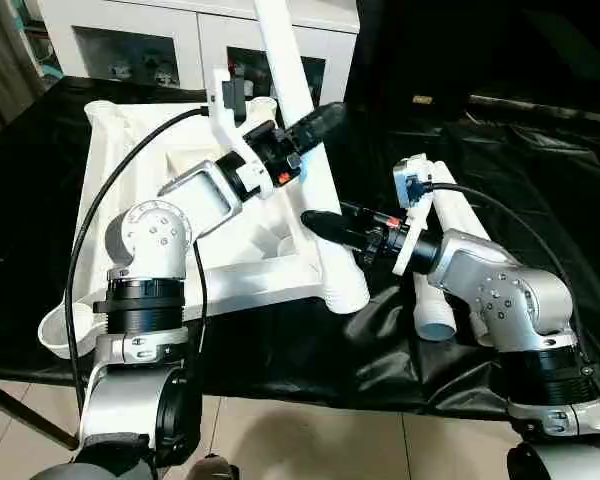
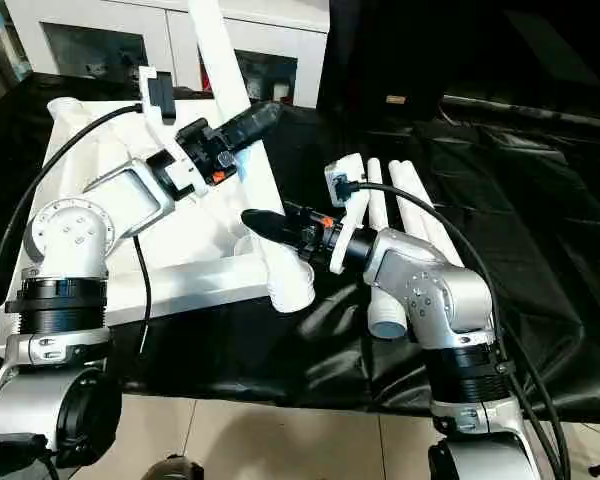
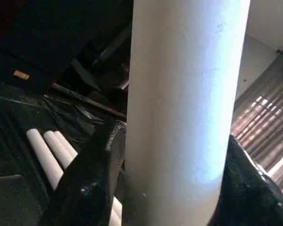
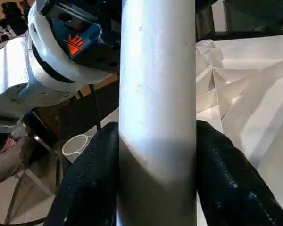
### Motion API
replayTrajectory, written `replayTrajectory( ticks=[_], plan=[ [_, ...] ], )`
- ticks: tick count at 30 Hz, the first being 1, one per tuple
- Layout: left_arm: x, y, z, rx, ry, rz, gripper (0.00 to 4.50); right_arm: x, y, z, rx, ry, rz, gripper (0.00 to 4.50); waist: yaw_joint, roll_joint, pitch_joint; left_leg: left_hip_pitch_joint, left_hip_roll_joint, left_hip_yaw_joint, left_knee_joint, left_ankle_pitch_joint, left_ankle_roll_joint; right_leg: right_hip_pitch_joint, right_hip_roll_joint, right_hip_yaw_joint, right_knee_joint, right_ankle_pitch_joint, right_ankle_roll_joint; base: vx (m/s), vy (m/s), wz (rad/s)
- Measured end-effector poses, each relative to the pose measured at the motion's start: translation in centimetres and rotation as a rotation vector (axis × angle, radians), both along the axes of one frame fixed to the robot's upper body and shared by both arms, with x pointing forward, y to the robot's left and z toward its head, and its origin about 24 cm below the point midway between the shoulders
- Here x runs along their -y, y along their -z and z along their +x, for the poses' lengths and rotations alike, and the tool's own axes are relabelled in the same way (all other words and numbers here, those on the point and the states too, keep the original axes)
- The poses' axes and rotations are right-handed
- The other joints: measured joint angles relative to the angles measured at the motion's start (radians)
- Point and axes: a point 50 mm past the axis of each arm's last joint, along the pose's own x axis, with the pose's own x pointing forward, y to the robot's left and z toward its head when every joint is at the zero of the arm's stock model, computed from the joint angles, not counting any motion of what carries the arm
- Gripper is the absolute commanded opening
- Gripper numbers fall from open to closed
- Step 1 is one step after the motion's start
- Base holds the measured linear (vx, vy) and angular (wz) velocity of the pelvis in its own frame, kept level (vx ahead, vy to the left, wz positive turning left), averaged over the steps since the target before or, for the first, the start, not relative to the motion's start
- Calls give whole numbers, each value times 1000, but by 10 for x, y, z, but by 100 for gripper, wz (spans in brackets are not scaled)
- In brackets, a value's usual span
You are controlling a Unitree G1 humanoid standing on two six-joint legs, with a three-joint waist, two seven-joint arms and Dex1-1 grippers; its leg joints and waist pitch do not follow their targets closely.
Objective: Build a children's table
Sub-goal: Move to table
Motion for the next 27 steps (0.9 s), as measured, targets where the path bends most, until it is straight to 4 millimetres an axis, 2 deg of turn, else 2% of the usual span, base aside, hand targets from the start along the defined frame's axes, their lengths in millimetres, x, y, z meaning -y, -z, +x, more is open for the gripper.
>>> replayTrajectory(
  ticks=[7,9,12,13,16,20,24,27],
  plan=[
    [1,-2,1,26,-13,21,189,1,0,1,10,15,-8,181,0,0,0,0,0,0,0,0,0,0,0,0,0,0,0,0,0,0],
    [1,-3,2,32,-22,28,181,1,-1,2,20,24,-11,251,0,0,0,0,0,0,0,0,0,0,0,0,0,0,0,0,0,0],
    [2,-4,5,44,-71,100,179,1,0,6,57,83,-67,253,-1,0,0,0,0,0,0,0,0,0,0,0,0,0,0,0,0,0],
    [3,-4,6,50,-92,132,178,0,0,7,75,98,-92,277,-1,0,0,0,0,0,0,0,0,0,0,0,0,0,0,0,0,0],
    [5,-1,8,69,-151,237,177,-5,3,12,123,157,-189,296,-2,0,0,0,0,0,0,0,0,0,0,0,0,0,0,0,0,0],
    [11,-5,8,84,-178,280,177,-17,1,17,197,226,-298,297,-3,0,0,0,0,0,0,0,-1,0,0,0,0,0,0,0,0,0],
    [22,-16,6,136,-180,316,177,-28,10,22,196,285,-387,297,-2,0,0,-1,0,0,0,0,-1,0,0,0,-1,0,1,0,0,0],
    [25,-19,7,152,-192,334,177,-30,18,24,175,315,-419,265,-4,0,0,0,0,0,0,1,-1,0,0,0,0,1,1,0,0,0]
  ],
)
